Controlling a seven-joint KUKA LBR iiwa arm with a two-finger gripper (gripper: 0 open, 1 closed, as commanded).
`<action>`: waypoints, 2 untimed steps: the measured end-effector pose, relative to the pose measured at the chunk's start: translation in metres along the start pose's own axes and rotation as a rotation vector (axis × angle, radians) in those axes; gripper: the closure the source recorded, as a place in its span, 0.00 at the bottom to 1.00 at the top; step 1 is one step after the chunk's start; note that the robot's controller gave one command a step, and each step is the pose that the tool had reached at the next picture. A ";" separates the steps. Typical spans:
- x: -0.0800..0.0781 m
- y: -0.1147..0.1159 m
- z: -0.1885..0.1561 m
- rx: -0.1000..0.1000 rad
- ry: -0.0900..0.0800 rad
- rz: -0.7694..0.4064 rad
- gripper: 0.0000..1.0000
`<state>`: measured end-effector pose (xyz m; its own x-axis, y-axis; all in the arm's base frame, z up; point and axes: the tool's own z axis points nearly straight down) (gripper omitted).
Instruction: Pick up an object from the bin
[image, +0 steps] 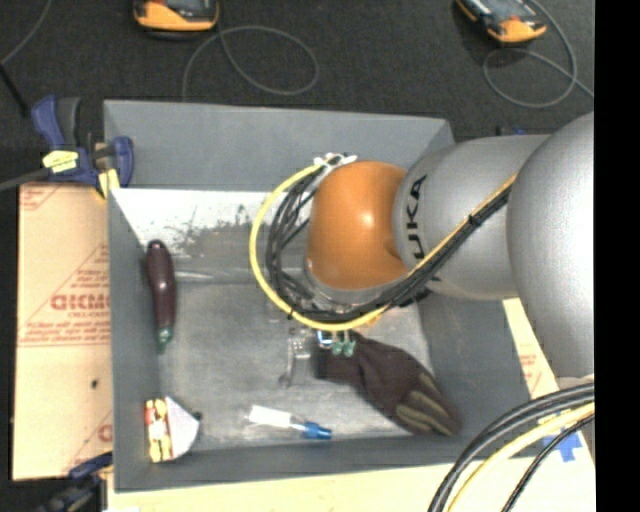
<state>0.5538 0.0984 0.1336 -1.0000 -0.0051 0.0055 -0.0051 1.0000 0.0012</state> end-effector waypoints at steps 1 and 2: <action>-0.002 0.000 -0.004 -0.001 -0.008 0.002 0.00; 0.004 -0.038 0.005 0.000 -0.005 -0.016 0.00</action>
Offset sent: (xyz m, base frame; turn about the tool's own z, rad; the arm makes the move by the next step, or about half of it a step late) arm -0.0073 -0.0622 -0.0115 -0.0200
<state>0.5503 0.0599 0.1284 -0.9998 -0.0210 0.0004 -0.0210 0.9998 0.0016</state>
